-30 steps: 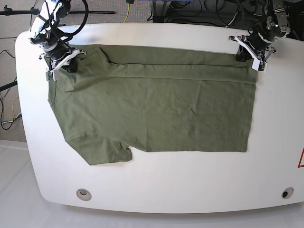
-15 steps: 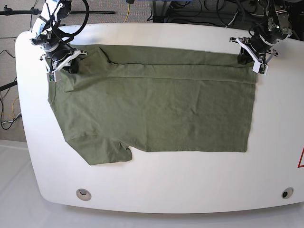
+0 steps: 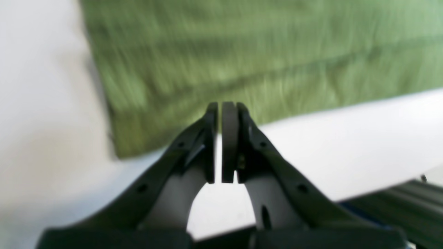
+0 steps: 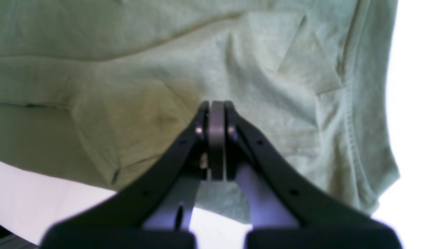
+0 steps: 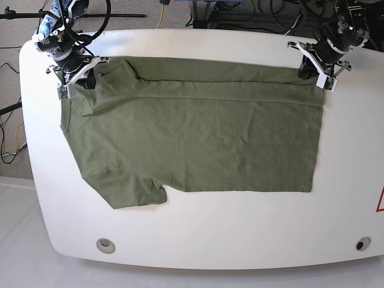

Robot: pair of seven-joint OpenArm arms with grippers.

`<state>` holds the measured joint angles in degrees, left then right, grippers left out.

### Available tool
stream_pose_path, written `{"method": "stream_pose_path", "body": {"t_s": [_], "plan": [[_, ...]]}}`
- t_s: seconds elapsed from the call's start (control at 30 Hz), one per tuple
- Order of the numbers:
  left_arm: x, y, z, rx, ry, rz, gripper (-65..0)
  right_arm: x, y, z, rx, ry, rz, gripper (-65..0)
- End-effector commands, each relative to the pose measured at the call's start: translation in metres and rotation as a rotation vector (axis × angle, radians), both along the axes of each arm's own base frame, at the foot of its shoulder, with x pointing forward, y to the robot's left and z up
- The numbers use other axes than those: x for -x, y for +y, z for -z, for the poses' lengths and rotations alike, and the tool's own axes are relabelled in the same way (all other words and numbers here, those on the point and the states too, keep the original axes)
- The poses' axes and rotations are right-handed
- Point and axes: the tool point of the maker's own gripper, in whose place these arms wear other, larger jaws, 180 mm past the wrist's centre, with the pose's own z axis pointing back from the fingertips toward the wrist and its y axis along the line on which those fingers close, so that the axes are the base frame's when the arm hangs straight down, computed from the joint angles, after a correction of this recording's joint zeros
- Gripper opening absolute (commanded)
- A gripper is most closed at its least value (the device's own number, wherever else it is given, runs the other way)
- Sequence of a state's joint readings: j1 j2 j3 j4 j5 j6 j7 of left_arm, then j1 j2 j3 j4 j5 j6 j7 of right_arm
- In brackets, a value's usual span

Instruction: Fold the T-shirt properly

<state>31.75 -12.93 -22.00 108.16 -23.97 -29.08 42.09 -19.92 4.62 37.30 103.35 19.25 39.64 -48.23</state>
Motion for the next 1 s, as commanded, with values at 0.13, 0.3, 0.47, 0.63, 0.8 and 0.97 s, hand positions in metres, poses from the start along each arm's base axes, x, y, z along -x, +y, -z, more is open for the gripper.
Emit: {"method": "stream_pose_path", "body": {"t_s": [0.13,0.3,0.47,0.63,0.8,0.97], "plan": [[-0.022,-0.003,-0.027,0.001,-0.109,0.011,-63.8,-0.017,-0.006,-0.016,0.014,-0.074,0.001,-65.0],[-0.028,-0.003,-0.032,0.001,-0.131,0.011,-64.0,-0.024,-0.009,-0.018,0.016,-0.083,0.003,-65.0],[-0.036,-0.004,-0.037,-0.002,-0.157,0.019,-64.7,-0.025,-0.007,-0.019,0.017,-0.087,-0.005,-65.0],[-0.040,-0.002,-0.037,-0.005,-0.166,0.013,-64.8,-0.025,-0.007,-0.020,0.017,-0.091,-0.004,-65.0],[-0.035,-0.001,-0.030,0.000,-0.151,0.004,-64.9,-0.027,-0.007,-0.024,0.019,-0.114,0.003,-65.0],[-0.031,0.002,-0.022,0.009,-0.137,-0.009,-64.8,-0.030,-0.007,-0.029,0.021,-0.142,0.006,-65.0]]}}
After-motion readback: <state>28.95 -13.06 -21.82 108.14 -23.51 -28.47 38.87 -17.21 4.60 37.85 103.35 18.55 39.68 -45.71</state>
